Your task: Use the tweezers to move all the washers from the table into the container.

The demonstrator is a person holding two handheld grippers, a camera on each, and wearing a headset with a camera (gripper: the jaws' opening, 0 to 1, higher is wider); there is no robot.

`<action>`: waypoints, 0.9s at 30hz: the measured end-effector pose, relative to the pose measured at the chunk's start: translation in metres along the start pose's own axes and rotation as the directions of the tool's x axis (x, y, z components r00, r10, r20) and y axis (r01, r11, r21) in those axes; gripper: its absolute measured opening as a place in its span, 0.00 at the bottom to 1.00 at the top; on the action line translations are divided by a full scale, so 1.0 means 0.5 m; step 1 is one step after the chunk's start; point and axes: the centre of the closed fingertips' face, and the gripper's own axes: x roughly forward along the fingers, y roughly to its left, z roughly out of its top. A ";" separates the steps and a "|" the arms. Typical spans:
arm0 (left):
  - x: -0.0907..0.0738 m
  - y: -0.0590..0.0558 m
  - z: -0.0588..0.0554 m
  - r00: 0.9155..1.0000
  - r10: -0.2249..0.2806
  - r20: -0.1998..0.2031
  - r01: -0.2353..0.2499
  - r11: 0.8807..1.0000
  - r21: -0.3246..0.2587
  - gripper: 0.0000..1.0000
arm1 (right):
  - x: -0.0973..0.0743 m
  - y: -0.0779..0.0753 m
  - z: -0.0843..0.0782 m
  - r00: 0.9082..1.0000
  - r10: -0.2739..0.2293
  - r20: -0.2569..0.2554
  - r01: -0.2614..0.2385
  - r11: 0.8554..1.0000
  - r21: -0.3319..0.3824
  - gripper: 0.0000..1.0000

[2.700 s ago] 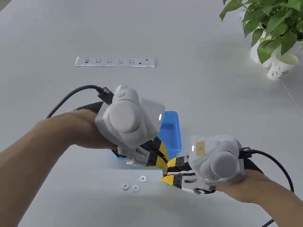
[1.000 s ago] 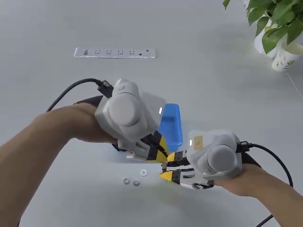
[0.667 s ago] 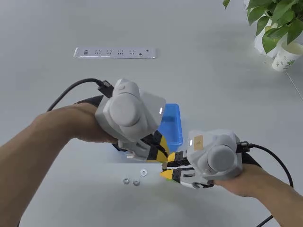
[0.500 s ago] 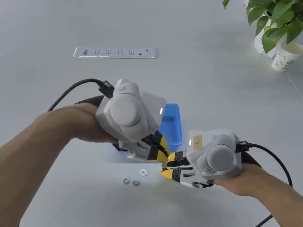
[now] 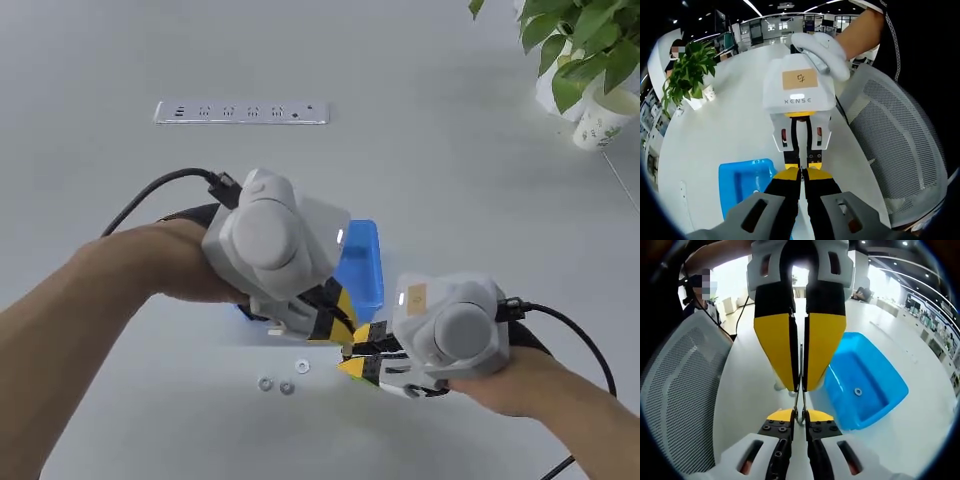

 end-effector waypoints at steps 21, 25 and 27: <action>0.002 0.000 0.002 1.000 -0.005 0.005 0.005 1.000 0.002 0.06 | -0.001 0.000 -0.001 1.000 0.006 -0.007 -0.006 1.000 0.002 0.09; 0.001 0.000 0.002 1.000 -0.005 0.005 0.005 1.000 0.005 0.06 | -0.001 -0.001 -0.001 1.000 0.005 -0.008 -0.005 1.000 -0.001 0.09; 0.000 0.001 0.002 1.000 -0.004 0.005 0.004 1.000 0.005 0.06 | -0.002 -0.001 0.000 1.000 0.002 -0.007 -0.003 1.000 -0.002 0.09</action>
